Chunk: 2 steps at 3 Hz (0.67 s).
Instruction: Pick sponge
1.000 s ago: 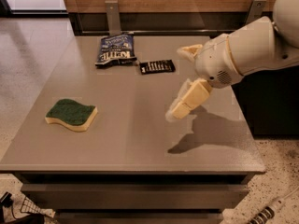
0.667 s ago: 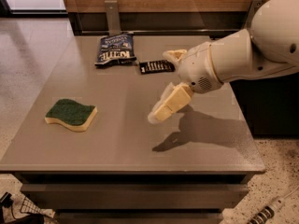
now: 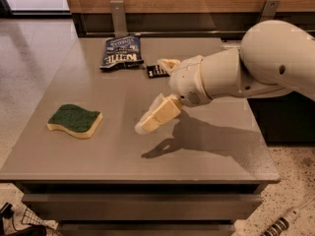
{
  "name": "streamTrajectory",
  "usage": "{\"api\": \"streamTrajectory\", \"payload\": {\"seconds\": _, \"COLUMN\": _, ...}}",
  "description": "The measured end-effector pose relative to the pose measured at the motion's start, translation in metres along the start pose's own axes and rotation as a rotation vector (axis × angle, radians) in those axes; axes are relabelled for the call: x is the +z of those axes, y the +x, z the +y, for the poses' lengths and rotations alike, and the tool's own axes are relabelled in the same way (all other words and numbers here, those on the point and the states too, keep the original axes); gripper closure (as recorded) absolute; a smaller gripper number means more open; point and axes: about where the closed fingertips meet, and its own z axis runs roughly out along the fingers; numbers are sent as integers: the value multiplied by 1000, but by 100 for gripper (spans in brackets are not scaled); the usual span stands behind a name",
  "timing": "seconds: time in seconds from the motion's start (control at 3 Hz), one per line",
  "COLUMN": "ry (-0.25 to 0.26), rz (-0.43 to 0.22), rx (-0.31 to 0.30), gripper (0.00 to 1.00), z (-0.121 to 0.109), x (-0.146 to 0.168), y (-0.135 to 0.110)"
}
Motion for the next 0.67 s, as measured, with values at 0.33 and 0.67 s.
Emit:
{"api": "streamTrajectory", "payload": {"seconds": 0.33, "ry": -7, "rz": -16, "rx": -1, "gripper": 0, "z": 5, "x": 32, "y": -1}}
{"api": "streamTrajectory", "payload": {"seconds": 0.67, "ry": -23, "rz": -54, "rx": 2, "gripper": 0, "z": 6, "x": 63, "y": -4}}
